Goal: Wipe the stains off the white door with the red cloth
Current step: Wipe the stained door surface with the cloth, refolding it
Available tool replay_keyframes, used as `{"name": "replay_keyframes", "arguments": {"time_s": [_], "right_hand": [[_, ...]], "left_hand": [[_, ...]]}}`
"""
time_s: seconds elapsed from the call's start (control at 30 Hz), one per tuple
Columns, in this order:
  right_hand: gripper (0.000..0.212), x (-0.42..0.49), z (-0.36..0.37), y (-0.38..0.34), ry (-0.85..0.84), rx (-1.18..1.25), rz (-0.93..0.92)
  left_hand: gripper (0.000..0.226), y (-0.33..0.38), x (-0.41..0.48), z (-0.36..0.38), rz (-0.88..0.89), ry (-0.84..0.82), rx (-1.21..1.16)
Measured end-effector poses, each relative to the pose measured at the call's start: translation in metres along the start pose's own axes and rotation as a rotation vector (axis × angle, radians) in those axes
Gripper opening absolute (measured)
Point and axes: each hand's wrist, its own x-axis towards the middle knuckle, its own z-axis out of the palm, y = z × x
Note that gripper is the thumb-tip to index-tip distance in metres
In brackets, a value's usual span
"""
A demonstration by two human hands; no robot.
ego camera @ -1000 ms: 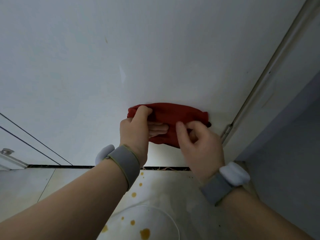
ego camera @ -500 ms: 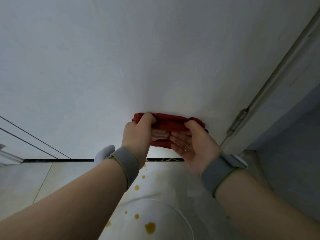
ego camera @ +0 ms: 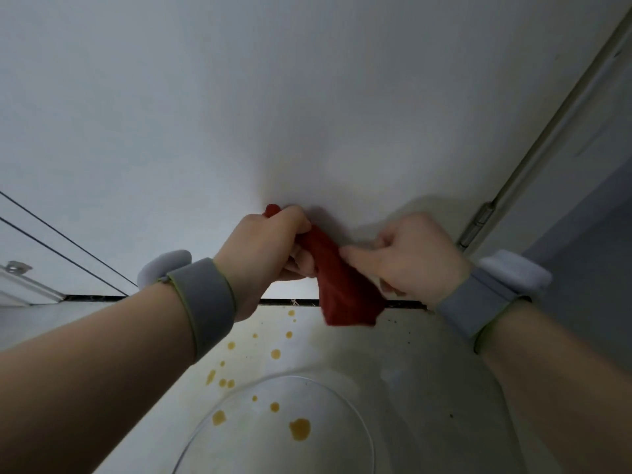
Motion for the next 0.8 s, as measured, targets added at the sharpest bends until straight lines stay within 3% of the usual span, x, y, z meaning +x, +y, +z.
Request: {"name": "replay_keyframes", "arguments": {"time_s": [0.07, 0.17, 0.27, 0.37, 0.5, 0.63, 0.8], "right_hand": [[0.035, 0.004, 0.002, -0.007, 0.057, 0.097, -0.159], [0.011, 0.0, 0.013, -0.025, -0.153, 0.462, -0.056], [0.02, -0.004, 0.018, -0.027, -0.332, 0.866, 0.122], [0.039, -0.006, 0.012, -0.026, -0.403, 1.089, 0.258], [0.063, -0.008, 0.007, -0.026, -0.395, 0.971, 0.223], [0.04, -0.009, 0.006, -0.023, -0.368, 0.879, 0.235], [0.031, -0.008, 0.007, -0.014, -0.271, 1.001, 0.364]], "left_hand": [[0.029, 0.006, -0.004, 0.0, 0.06, 0.001, 0.104], [0.032, 0.007, -0.006, 0.003, 0.173, 0.019, 0.149], [0.032, 0.002, -0.009, 0.005, 0.249, 0.058, 0.032], [0.022, -0.007, -0.011, 0.008, 0.341, 0.087, 0.064], [0.034, -0.022, -0.016, 0.017, 0.513, 0.022, 0.269], [0.052, -0.03, -0.02, 0.022, 0.651, -0.055, 0.381], [0.061, -0.041, -0.02, 0.021, 0.558, -0.19, 0.235]]}}
